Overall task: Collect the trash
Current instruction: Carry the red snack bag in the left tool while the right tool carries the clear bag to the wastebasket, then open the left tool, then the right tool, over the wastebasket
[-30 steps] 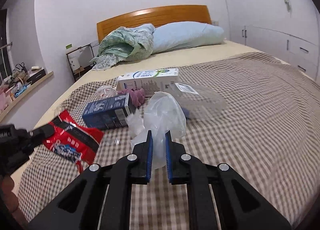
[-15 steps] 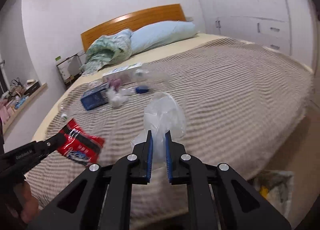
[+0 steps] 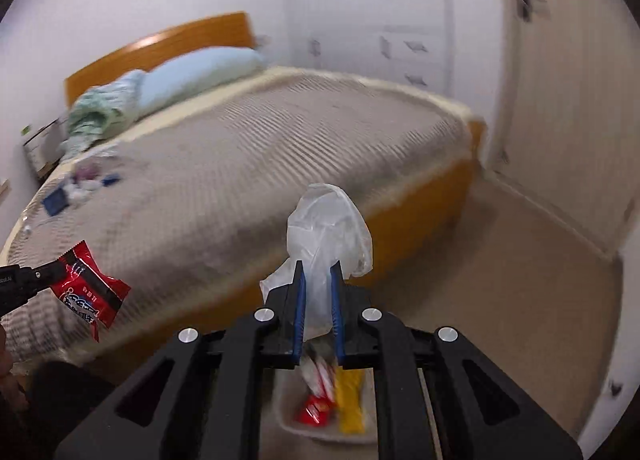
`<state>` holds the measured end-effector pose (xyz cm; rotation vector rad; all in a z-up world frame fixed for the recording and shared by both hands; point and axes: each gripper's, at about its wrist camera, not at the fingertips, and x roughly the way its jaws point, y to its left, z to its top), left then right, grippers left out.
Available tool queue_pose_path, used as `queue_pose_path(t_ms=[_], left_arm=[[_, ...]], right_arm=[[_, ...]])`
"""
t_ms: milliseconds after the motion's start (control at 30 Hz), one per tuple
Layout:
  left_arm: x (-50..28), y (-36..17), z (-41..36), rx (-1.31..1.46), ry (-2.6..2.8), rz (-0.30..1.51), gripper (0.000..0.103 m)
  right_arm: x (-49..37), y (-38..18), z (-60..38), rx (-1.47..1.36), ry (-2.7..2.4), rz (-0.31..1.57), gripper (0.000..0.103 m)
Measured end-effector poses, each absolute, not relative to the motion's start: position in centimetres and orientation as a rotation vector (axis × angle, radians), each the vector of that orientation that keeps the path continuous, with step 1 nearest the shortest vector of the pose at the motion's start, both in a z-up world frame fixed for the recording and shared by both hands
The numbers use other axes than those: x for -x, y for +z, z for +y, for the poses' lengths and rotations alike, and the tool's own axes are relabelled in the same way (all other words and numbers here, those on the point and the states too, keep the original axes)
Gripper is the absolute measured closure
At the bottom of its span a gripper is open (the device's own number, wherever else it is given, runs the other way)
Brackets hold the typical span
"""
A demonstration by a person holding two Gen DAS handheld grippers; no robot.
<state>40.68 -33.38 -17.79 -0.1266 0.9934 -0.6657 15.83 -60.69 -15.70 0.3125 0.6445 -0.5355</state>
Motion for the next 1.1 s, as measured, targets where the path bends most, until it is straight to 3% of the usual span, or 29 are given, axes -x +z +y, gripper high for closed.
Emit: queue_pose_path(t_ms=[333,467,533,567,867,1100], left_arm=[[-36.0,-31.1,-50.5,-0.318,-0.7,1.321,0.102],[-37.3,-34.2,-55.3,-0.317,-0.709,1.307,0.097],[-38.2,-35.8,-56.9,-0.301,-0.684,1.344,0.053],[-38.7,-36.8,-57.5,-0.313,-0.665,1.377,0.022],[-38.3,-38.7,-53.8,-0.435,-0.668,1.361,0.016],[-39.3,-33.8,-50.2,-0.236,-0.624,1.306,0.014]], right_arm=[[-8.2,-29.7,-67.1,-0.653,-0.608,0.818,0.091],[-7.0,-33.6,-66.8,-0.716,-0.6,0.879,0.091],[-6.7,-34.5,-67.3,-0.731,-0.593,0.895,0.091],[-6.8,-34.9,-67.4,-0.737,-0.583,0.909,0.091],[-9.3,-37.9,-64.8,-0.711,-0.474,1.019,0.091],[-14.4,-38.3,-64.3,-0.624,-0.396,1.06,0.091]])
